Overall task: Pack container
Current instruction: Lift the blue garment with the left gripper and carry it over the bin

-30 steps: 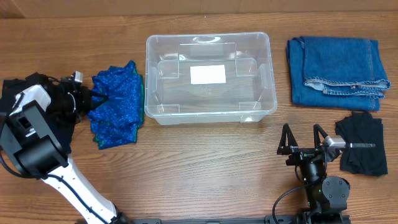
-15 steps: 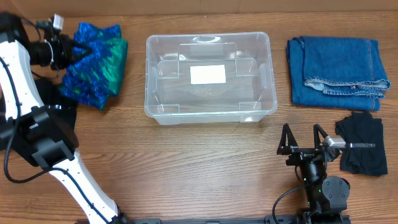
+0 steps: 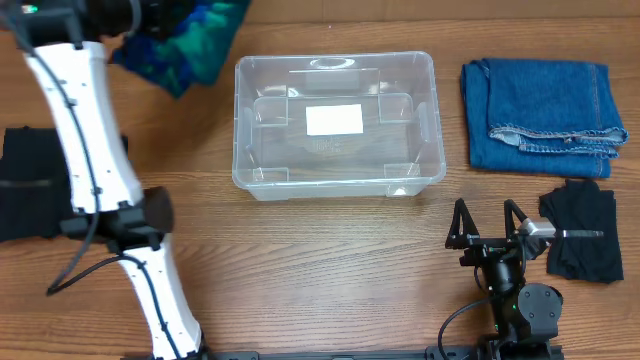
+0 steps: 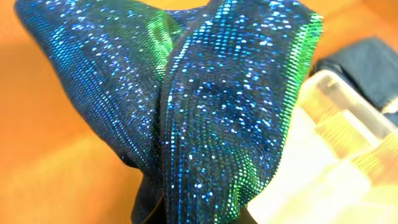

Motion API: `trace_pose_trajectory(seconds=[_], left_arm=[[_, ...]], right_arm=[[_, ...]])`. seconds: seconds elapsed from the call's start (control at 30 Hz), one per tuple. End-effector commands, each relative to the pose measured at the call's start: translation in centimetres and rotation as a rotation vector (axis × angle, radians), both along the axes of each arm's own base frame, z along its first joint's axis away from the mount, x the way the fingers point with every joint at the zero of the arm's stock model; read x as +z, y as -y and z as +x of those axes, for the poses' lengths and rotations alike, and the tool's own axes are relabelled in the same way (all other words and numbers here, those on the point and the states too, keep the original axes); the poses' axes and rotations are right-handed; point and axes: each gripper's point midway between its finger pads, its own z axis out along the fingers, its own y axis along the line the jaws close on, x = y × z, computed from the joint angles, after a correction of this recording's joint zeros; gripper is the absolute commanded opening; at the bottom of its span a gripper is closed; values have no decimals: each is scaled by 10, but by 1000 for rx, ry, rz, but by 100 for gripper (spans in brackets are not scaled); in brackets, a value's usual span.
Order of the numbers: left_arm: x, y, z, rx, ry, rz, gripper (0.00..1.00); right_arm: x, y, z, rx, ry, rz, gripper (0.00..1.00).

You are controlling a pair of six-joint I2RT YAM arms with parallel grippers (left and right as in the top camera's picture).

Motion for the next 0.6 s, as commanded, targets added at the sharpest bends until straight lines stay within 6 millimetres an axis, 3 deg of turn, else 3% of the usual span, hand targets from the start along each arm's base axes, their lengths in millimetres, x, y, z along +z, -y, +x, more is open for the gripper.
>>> trace_pose_trajectory(seconds=[0.0, 0.1, 0.23, 0.3, 0.57], left_arm=[[28, 61, 1, -143, 243, 277, 4], [26, 107, 0, -177, 310, 471, 4], [18, 147, -7, -186, 337, 633, 4], [4, 166, -12, -209, 313, 685, 4], [-81, 181, -18, -357, 129, 825, 4]], right_arm=[[-1, 3, 0, -15, 7, -7, 100], [-1, 3, 0, -15, 7, -7, 100], [-1, 3, 0, -15, 7, -7, 100], [-1, 3, 0, -15, 7, -7, 100], [-1, 3, 0, -15, 7, -7, 100]])
